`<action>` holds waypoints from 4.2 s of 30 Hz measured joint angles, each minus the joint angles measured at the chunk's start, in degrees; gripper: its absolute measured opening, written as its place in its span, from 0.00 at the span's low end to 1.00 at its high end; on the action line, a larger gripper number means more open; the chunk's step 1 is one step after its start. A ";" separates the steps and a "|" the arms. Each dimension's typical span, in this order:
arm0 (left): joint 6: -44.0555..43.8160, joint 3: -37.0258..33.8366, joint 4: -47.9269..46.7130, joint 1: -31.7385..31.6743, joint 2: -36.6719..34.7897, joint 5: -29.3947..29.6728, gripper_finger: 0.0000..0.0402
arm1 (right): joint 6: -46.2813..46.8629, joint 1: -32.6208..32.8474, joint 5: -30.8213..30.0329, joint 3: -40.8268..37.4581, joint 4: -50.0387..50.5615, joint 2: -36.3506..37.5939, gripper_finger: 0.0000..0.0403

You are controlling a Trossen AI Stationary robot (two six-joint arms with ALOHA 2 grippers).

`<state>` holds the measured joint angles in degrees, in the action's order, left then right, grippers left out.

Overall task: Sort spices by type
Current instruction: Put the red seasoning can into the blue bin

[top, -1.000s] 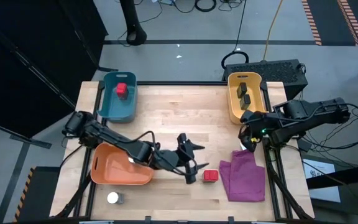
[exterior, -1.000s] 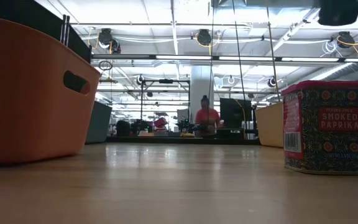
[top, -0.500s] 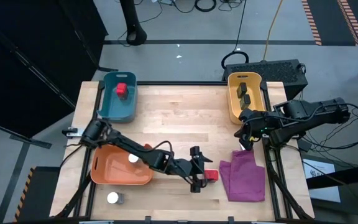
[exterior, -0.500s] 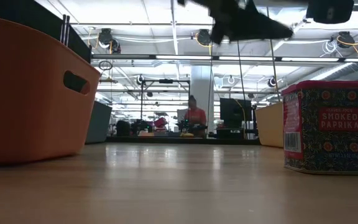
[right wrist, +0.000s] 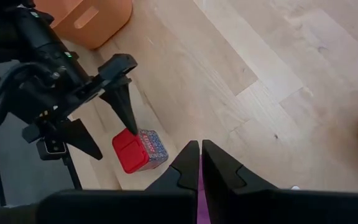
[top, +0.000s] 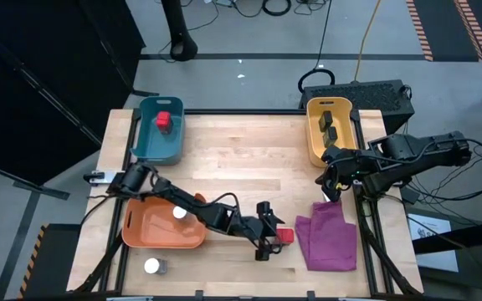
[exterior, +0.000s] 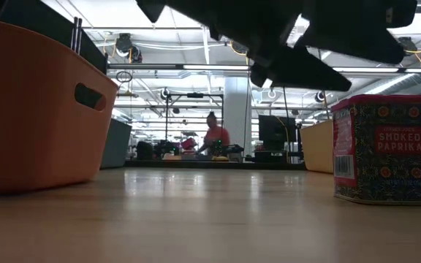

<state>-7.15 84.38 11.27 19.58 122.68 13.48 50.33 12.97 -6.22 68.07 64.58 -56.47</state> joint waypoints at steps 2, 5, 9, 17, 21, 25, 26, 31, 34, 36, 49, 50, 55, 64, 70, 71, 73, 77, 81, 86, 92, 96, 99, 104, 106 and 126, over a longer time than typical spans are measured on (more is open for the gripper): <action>-0.06 0.00 0.03 -0.53 0.03 -1.61 0.86 | 0.02 0.00 0.00 0.00 0.00 0.00 0.00; -0.10 0.00 0.31 -0.99 -0.01 -3.87 0.86 | 1.06 0.00 0.01 0.00 0.00 0.00 0.00; -0.08 0.00 -0.21 -0.96 -0.01 -4.51 0.86 | 1.29 0.00 0.02 0.00 0.00 0.00 0.00; -0.13 0.00 -1.35 -1.23 -0.01 -4.71 0.86 | 1.29 0.00 0.00 0.00 0.00 -0.02 0.00; -1.34 0.00 -1.12 -1.38 0.97 -4.78 0.86 | 1.29 0.00 -0.02 0.00 -0.02 -0.02 0.00; -4.65 -0.04 -0.85 -1.54 3.07 -5.67 0.86 | 1.29 0.00 -0.02 0.00 0.11 -0.02 0.00; -5.10 -0.04 -0.76 -1.43 3.47 -5.82 0.86 | 1.29 -0.01 -0.02 -0.01 0.13 -0.02 0.00; -6.05 -0.04 1.72 -1.45 4.45 -5.87 0.86 | 1.29 -0.02 -0.04 -0.02 0.31 -0.02 0.00; -6.05 -0.04 2.05 -1.47 4.45 -4.57 0.85 | 1.17 -0.02 -0.04 -0.02 0.33 -0.02 0.00; -6.02 -0.04 2.22 -1.47 4.45 -4.39 0.83 | 1.03 -0.02 -0.06 -0.02 0.34 -0.02 0.00; -3.07 -0.02 -1.16 -1.30 4.45 -4.86 0.51 | -1.53 -0.02 -1.61 -0.02 0.47 -0.02 0.00; -3.37 -0.02 -1.10 -1.28 4.45 -4.80 0.51 | -1.56 -0.02 -1.61 -0.02 0.48 -0.02 0.00; -4.17 -0.02 0.72 -1.23 4.52 -4.55 0.51 | -2.59 -0.02 -1.60 -0.02 0.61 -0.02 0.00; 0.49 0.22 3.32 -1.23 4.23 -4.23 0.59 | -3.06 -0.02 -1.60 -0.02 1.71 -0.02 0.00; 0.94 1.45 2.57 -1.23 2.20 -0.15 0.50 | -3.11 -0.02 -1.60 -0.02 1.79 -0.02 0.00; 1.64 1.48 2.53 -1.24 1.55 0.92 0.50 | -3.17 -0.02 -1.60 -0.02 1.79 -0.02 0.00; 2.00 1.66 1.95 -1.43 0.62 2.72 0.50 | -3.49 -0.02 -1.60 -0.02 1.79 -0.02 0.00; 1.63 1.42 -2.02 -1.91 -1.30 6.53 0.50 | -4.24 -0.02 -1.60 -0.02 1.89 -0.01 0.00; 3.28 1.51 -4.32 -2.30 -7.17 15.77 0.50 | -4.55 -0.01 -1.71 -0.02 1.95 0.00 0.00; 3.07 1.52 -13.93 -3.54 -14.44 31.52 0.50 | -5.44 -0.02 -4.36 -0.04 2.45 0.29 0.00; -4.47 0.39 -29.14 -6.06 -23.17 45.09 0.50 | -8.54 -0.68 -5.75 -0.04 1.18 0.52 0.00; -14.52 -4.63 -39.57 -7.30 -29.62 50.82 0.50 | -10.77 -1.54 -5.77 -0.05 -1.23 0.52 0.00; -22.61 -9.49 -45.83 -8.19 -35.23 55.20 0.50 | -12.39 -2.61 -5.78 -0.07 -4.67 0.48 0.00; -39.10 -19.73 -52.69 -10.74 -43.76 61.36 0.50 | -17.43 -5.95 -5.72 -0.06 -11.81 -0.22 0.00; -45.52 -23.96 -55.63 -12.45 -47.03 62.59 0.50 | -19.41 -8.51 -5.71 -0.07 -15.16 -1.25 0.00; -26.47 -37.94 -34.04 -28.93 -63.87 23.32 0.50 | -25.27 -37.44 29.00 -0.02 -52.39 -24.48 0.00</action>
<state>-33.61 46.44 -22.77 -9.35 58.81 36.81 25.05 -24.46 22.79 68.05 12.19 -80.95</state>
